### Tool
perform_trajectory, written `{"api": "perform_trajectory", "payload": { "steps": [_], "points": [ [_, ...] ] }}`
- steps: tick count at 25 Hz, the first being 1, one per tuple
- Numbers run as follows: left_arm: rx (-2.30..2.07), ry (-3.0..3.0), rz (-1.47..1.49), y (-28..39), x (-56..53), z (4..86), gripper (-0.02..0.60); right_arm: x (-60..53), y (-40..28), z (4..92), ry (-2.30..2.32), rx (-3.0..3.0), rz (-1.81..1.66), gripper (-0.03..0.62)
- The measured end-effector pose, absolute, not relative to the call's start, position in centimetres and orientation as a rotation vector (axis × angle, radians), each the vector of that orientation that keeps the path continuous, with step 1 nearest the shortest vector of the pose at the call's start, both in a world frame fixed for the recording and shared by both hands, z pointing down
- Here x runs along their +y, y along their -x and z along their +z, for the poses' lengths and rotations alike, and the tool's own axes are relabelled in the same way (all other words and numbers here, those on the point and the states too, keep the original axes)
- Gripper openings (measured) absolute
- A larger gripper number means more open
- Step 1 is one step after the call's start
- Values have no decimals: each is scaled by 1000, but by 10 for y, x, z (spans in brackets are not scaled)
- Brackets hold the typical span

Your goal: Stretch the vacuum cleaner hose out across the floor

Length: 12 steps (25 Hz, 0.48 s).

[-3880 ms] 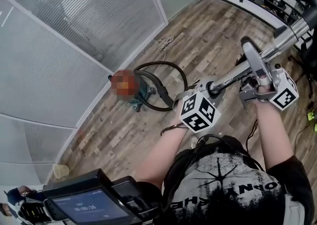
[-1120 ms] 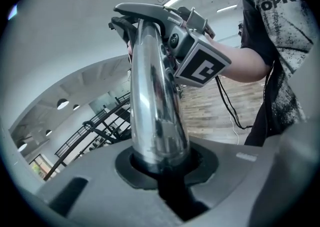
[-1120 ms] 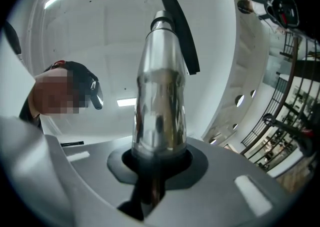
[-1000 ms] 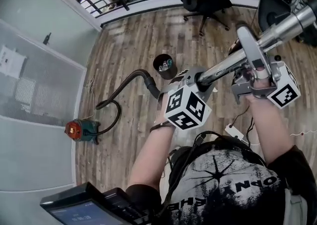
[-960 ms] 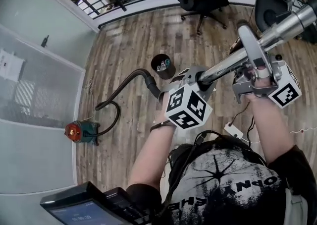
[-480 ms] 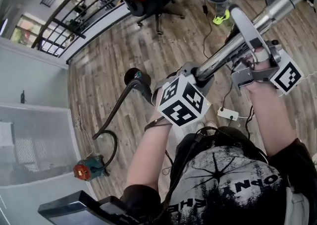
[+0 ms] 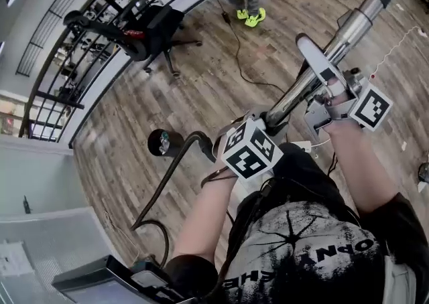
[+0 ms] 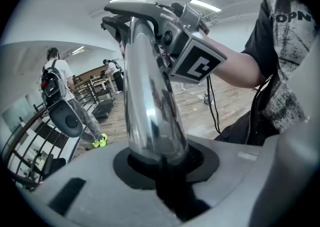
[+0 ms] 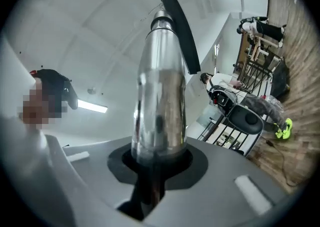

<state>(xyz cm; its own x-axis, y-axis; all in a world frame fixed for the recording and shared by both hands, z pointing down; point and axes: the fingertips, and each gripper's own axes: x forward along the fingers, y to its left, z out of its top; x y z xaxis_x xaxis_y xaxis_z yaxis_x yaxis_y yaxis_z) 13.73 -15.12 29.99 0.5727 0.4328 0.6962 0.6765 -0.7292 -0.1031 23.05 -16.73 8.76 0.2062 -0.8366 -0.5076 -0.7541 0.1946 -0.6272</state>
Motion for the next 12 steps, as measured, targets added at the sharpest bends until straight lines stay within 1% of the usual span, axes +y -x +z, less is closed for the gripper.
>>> {"api": "perform_trajectory", "payload": {
  "steps": [3,9,12],
  "points": [
    [-984,2428,-933,-148,-141,319,109,-158,-244,107,1623,1508,-115,70],
    [-1055,2422,-960,-184,-64,336,109,-84,-288,128,1671,1453,-140,71],
    [-1040,2374,-971,-214,-38,343,137,-62,-321,137,1662,1449,-171,71]
  ]
}}
